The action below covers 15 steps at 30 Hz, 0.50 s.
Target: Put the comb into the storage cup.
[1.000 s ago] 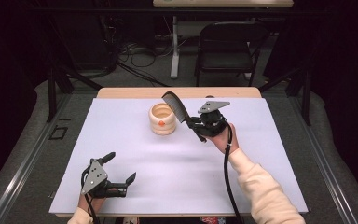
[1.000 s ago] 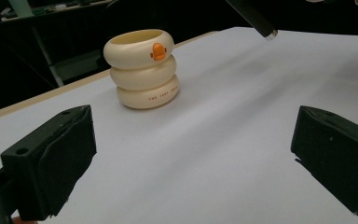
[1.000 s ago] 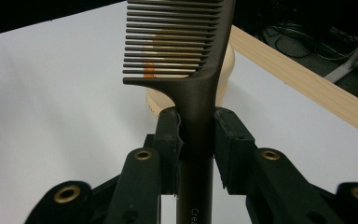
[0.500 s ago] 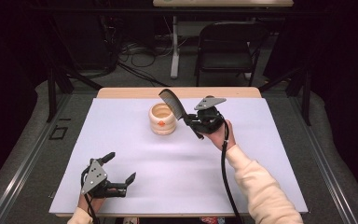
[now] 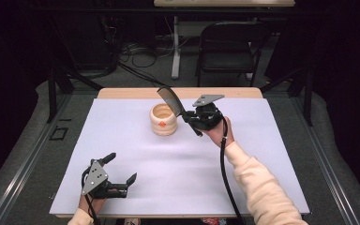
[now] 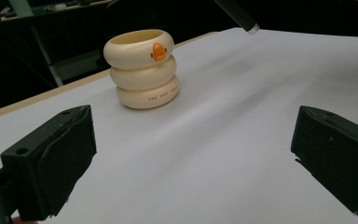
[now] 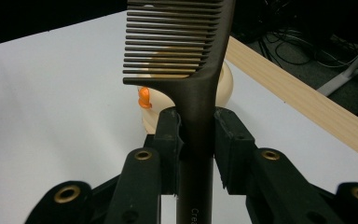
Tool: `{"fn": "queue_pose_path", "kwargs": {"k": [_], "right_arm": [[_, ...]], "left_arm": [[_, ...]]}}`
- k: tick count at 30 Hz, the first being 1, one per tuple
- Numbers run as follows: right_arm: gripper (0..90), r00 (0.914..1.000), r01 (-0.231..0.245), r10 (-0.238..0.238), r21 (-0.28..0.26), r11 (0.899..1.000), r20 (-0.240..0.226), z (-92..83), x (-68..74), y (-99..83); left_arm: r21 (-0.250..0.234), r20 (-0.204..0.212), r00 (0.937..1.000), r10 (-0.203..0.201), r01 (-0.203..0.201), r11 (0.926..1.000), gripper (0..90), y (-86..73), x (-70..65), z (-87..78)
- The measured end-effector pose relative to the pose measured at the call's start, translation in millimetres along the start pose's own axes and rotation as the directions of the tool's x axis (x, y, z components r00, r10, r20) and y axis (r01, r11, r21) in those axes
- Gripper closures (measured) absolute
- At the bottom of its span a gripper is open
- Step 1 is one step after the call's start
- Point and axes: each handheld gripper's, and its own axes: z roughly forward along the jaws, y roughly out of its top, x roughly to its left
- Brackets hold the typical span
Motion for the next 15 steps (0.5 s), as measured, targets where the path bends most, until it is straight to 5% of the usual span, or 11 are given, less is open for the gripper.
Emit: {"fn": "queue_pose_path", "kwargs": {"k": [15], "right_arm": [[72.1,1.0000,0.006,-0.006,-0.012,1.000,-0.006,4.7,-0.9,9.9]], "left_arm": [[-0.001,0.000,1.0000,0.000,0.000,1.0000,0.0,0.0,0.2,-0.1]]}}
